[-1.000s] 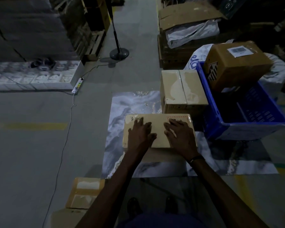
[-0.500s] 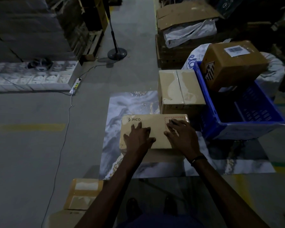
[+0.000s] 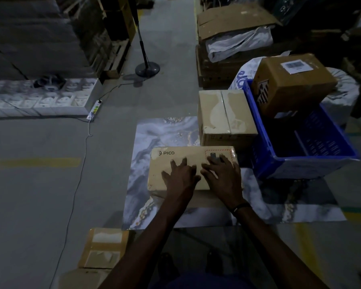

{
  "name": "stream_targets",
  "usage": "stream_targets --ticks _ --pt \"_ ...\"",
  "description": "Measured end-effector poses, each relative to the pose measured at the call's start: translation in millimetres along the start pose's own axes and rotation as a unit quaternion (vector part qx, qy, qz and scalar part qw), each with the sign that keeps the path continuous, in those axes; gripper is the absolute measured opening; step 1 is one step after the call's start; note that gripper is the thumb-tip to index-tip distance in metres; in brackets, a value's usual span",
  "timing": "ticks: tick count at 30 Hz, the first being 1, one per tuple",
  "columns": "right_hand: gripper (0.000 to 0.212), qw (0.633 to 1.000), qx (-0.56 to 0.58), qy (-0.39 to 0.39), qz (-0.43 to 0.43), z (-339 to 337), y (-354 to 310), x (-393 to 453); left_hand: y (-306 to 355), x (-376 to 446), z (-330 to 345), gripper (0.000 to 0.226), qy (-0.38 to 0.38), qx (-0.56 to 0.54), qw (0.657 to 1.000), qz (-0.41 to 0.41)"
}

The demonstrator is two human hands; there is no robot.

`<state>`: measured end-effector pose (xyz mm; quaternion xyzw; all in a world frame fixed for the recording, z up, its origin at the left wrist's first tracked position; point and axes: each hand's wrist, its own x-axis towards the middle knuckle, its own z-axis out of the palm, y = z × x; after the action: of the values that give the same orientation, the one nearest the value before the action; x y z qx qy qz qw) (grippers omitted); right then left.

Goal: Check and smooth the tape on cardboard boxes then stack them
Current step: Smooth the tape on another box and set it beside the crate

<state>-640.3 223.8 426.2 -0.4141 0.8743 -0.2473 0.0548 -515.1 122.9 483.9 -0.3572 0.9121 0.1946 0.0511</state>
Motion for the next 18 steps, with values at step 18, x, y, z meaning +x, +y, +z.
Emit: stream_targets --ticks 18 --pt "0.066 0.991 0.076 0.076 0.085 -14.0 28.0 -9.9 -59.0 -27.8 26.4 0.044 0.114 -0.105 0.988 -0.012"
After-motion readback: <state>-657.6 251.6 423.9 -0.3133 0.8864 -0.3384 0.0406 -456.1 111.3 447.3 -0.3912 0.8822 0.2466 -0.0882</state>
